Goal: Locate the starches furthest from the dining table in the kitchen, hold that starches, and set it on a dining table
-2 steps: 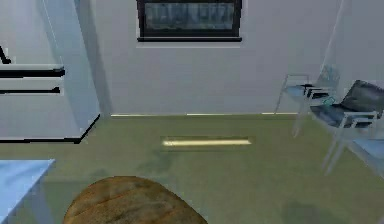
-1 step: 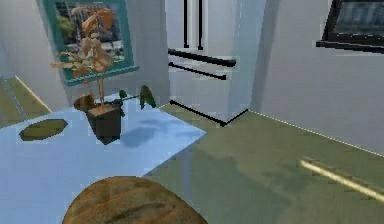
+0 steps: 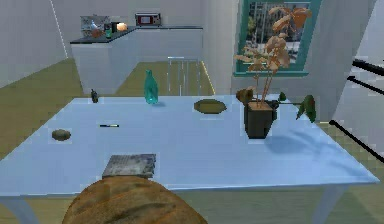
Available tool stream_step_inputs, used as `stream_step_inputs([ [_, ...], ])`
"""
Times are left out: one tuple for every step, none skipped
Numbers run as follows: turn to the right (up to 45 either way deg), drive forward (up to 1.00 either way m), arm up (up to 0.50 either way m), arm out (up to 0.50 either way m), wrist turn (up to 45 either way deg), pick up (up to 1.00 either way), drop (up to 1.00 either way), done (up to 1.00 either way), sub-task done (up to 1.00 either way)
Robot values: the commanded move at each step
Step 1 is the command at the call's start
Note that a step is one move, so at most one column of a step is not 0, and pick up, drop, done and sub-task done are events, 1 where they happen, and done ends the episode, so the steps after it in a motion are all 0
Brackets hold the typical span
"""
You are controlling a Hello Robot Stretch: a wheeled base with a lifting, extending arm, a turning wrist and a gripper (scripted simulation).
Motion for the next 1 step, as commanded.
stream_step_inputs([
  [-3.0,0.00,0.00,0.00,0.0,0.00,0.00,0.00,0.00],
])
